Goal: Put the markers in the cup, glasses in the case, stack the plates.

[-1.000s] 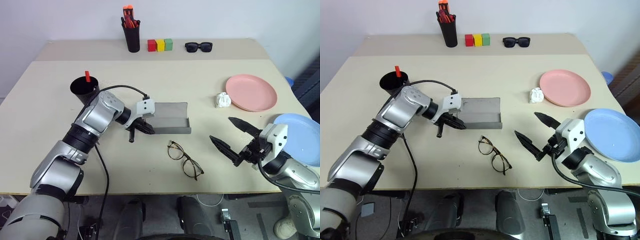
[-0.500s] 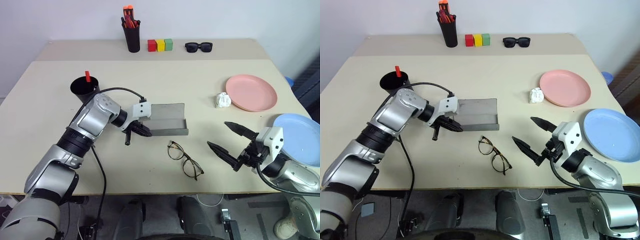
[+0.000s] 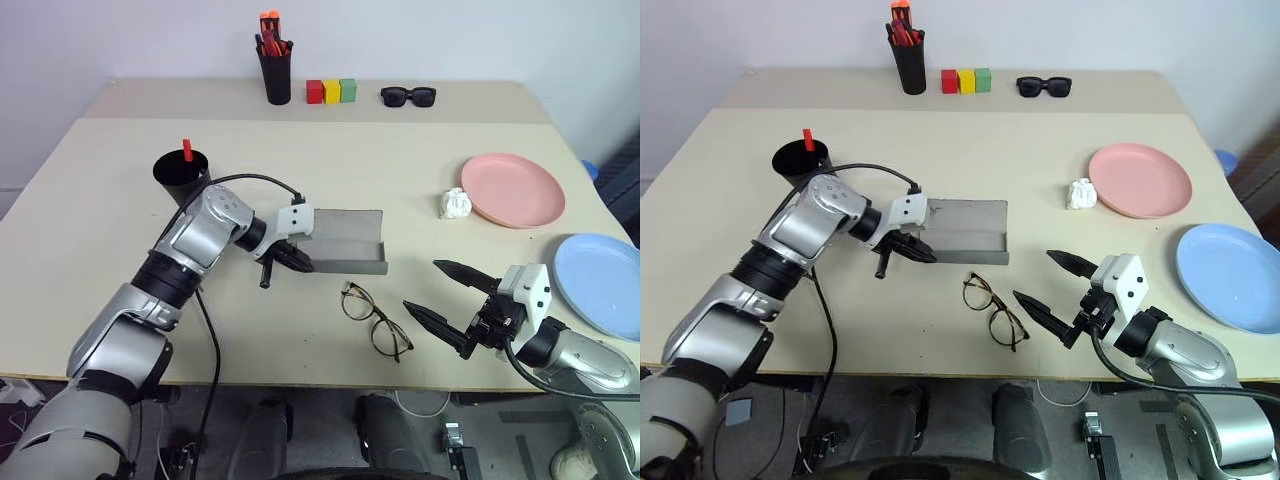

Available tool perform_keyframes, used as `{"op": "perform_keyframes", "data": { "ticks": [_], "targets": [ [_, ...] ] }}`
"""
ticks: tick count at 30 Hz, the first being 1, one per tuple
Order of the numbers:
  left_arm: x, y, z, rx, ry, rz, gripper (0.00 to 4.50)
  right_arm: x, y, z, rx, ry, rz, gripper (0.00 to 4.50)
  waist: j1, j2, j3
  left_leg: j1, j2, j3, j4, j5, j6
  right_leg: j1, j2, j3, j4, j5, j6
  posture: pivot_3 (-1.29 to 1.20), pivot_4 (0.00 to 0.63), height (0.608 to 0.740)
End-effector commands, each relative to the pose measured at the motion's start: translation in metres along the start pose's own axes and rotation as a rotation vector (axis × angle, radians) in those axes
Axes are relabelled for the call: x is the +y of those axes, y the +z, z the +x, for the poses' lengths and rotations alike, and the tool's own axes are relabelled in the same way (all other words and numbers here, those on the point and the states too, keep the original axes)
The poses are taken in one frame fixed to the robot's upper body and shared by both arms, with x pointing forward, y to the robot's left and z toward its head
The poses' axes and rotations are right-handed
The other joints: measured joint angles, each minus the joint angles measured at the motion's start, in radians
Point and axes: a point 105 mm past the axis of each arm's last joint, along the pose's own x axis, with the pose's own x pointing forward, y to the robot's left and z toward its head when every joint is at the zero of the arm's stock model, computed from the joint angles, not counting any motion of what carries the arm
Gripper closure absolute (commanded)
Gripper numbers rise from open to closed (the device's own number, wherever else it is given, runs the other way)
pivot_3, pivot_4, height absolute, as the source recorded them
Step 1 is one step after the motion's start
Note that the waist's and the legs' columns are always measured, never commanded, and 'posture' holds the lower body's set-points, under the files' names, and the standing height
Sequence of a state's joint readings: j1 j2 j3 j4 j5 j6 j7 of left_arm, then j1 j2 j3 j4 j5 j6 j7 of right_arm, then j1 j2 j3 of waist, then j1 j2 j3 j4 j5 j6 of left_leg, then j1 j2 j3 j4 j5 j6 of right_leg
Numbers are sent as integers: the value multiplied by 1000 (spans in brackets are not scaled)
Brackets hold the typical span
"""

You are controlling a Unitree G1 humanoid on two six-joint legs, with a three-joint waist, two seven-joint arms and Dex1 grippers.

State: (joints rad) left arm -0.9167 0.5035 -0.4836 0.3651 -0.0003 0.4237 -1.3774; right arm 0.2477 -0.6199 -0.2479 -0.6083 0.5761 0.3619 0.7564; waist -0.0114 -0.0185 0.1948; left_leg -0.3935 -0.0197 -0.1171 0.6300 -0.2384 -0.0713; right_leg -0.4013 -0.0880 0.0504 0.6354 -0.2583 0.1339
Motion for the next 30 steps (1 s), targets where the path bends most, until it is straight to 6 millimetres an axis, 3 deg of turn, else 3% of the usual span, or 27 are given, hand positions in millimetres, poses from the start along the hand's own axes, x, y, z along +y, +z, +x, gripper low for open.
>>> {"op": "perform_keyframes", "data": {
  "ticks": [1, 16, 30],
  "targets": [
    [6, 17, -1, -24, 25, 48, 4446, 7, 11, -2, -23, 32, -29, 0, -2, 0, 0, 0, 0, 0, 0, 0, 0, 0, 0, 0, 0, 0, 0, 0, 150, 740],
    [1, -3, -17, -3, 67, -11, 4446, 12, 10, 4, 4, 114, -9, 0, -4, 0, 0, 1, 0, 0, 0, -1, 1, 0, 0, 0, 0, 0, 0, 0, 150, 740],
    [-3, 33, 12, -54, 1, 51, 4446, 9, 10, 3, 7, 108, -17, 0, -2, 0, 0, 1, 0, 0, 1, -1, 1, 1, 0, 0, 0, 0, 0, 0, 150, 740]
  ]
}}
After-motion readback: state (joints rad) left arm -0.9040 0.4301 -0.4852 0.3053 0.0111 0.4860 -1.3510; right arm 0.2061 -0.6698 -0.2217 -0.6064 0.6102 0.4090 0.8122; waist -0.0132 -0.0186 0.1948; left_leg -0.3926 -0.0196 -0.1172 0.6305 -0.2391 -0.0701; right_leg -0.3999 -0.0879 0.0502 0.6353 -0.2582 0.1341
